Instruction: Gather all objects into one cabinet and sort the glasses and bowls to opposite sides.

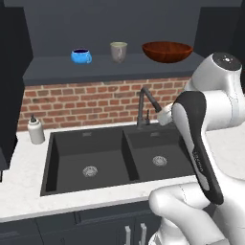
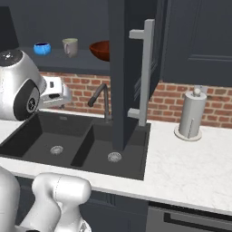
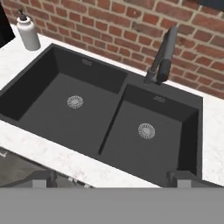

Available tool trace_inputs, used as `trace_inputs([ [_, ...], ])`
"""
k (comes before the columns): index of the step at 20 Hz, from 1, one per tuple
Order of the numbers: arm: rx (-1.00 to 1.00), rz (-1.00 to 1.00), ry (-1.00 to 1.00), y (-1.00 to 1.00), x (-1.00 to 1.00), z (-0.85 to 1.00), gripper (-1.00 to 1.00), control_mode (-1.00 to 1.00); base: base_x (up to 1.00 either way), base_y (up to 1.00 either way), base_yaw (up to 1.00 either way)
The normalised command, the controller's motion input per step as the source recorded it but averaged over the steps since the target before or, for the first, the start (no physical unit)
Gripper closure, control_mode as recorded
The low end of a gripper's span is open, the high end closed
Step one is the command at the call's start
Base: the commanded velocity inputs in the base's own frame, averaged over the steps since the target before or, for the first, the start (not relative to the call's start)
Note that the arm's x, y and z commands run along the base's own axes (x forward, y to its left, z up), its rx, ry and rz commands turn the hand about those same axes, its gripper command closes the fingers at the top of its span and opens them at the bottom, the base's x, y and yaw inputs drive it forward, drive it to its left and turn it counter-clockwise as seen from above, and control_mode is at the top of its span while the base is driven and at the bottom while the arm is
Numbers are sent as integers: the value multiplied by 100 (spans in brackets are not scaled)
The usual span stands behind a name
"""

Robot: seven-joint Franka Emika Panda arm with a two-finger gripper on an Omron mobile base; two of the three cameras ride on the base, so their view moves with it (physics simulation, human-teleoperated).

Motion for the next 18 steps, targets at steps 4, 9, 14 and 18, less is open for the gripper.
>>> trace_inputs([
  [4, 0, 0, 0, 0, 0, 0, -100, 100, -30, 0, 41],
  [9, 0, 0, 0, 0, 0, 0, -100, 100, -42, 0, 49],
  [14, 0, 0, 0, 0, 0, 0, -100, 100, -40, 0, 56],
  [18, 0, 0, 0, 0, 0, 0, -100, 100, -36, 1, 59],
])
